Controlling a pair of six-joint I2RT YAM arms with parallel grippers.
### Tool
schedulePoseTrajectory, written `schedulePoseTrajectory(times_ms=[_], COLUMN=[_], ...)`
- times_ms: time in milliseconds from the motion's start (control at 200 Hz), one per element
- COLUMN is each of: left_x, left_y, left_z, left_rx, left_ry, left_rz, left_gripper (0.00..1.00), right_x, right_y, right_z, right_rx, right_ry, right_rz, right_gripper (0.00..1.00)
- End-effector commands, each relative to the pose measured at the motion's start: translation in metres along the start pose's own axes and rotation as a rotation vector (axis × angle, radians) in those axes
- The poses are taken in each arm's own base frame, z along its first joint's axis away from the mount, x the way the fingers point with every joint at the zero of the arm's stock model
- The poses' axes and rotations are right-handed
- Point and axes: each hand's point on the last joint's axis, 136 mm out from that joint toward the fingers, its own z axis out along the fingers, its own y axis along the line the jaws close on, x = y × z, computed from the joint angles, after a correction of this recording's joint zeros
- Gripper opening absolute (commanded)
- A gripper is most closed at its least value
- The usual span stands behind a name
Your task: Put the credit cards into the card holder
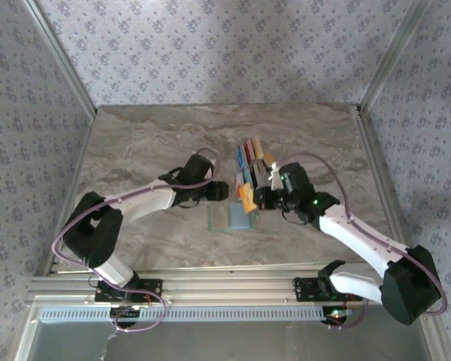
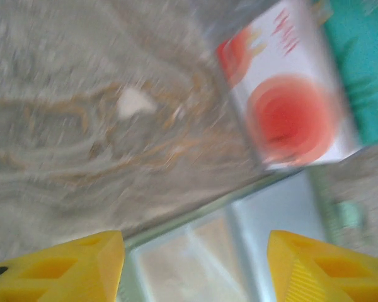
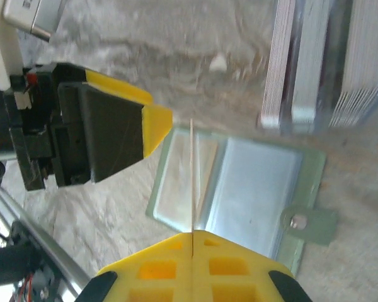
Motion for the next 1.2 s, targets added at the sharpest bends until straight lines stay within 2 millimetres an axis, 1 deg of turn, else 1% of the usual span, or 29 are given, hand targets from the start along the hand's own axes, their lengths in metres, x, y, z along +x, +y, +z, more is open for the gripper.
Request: schedulePoseTrajectory(times_ms=[0, 90, 180, 365, 455, 550, 730, 994, 1194], left_x=[0.000, 0.012, 0.020, 0.031, 0.035, 0.042, 0.048, 0.052, 0.056], left_y=[0.015, 0.016, 0.018, 0.021, 0.023, 0.024, 0.028, 0.030, 0.031], left_z=[0.001, 0.006, 0.007, 0.011, 0.014, 0.016, 0.018, 0.021, 0.023], left_rx=[-0.102, -0.126, -0.145, -0.157, -0.164, -0.165, -0.169, -0.169, -0.164], left_ry=[-0.062, -0.048, -0.041, -0.032, -0.024, -0.016, -0.009, -0.002, 0.006], left_rz=[0.035, 0.047, 0.055, 0.061, 0.060, 0.064, 0.064, 0.060, 0.055], left_gripper=[0.62, 0.61, 0.61, 0.57, 0.54, 0.51, 0.47, 0.43, 0.40], right_x=[0.003, 0.010, 0.011, 0.018, 0.022, 0.022, 0.026, 0.032, 0.031], right_y=[0.018, 0.014, 0.012, 0.001, 0.000, -0.001, -0.004, -0.004, -0.003], right_z=[0.006, 0.016, 0.025, 0.046, 0.053, 0.056, 0.061, 0.073, 0.074], right_rx=[-0.106, -0.122, -0.131, -0.103, -0.109, -0.110, -0.099, -0.119, -0.122], right_ry=[-0.012, 0.008, 0.026, 0.092, 0.116, 0.124, 0.146, 0.203, 0.205], right_rz=[0.000, 0.006, 0.041, 0.083, 0.095, 0.100, 0.111, 0.135, 0.138], right_gripper=[0.00, 0.00, 0.00, 0.00, 0.00, 0.00, 0.00, 0.00, 0.00])
